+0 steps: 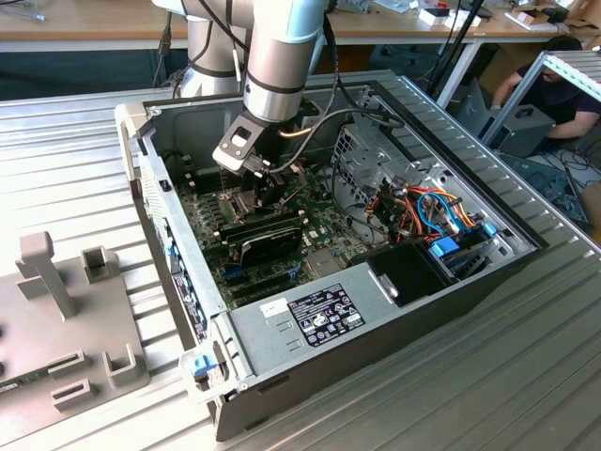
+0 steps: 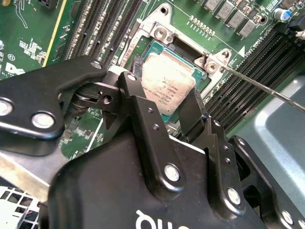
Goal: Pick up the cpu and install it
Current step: 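Place the cpu into insertion slot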
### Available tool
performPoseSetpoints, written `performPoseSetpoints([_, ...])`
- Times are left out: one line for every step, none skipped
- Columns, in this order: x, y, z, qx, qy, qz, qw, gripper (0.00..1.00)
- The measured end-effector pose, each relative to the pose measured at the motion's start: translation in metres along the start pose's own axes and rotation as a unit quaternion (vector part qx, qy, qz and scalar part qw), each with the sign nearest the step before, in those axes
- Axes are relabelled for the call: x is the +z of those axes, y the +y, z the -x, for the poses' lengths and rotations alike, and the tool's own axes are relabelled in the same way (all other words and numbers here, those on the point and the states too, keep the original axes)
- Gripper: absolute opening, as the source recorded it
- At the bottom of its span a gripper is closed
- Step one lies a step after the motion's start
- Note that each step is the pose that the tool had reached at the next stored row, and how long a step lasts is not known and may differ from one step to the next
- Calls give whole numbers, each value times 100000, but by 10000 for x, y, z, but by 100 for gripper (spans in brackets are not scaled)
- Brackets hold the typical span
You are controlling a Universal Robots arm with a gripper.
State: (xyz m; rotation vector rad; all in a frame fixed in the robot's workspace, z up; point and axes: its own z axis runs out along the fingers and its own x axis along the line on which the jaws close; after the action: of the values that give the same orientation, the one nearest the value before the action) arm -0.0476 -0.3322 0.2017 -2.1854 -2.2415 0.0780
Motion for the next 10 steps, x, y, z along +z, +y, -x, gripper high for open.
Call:
performPoseSetpoints([1,6,0,-1,3,3,100000,55])
performPoseSetpoints([1,6,0,3,4,0,100000,55])
performPoseSetpoints([1,6,0,6,3,2,100000,55])
performPoseSetpoints([1,6,0,5,3,2,100000,55])
performPoseSetpoints([1,6,0,9,1,0,100000,55])
performPoseSetpoints([1,6,0,9,2,-1,100000,55])
performPoseSetpoints([1,7,0,5,0,-2,100000,55])
performPoseSetpoints([1,12,0,-7,-3,-1,100000,55])
performPoseSetpoints([1,12,0,2,-2,-2,100000,55])
performPoseSetpoints([1,12,0,5,-2,-2,100000,55])
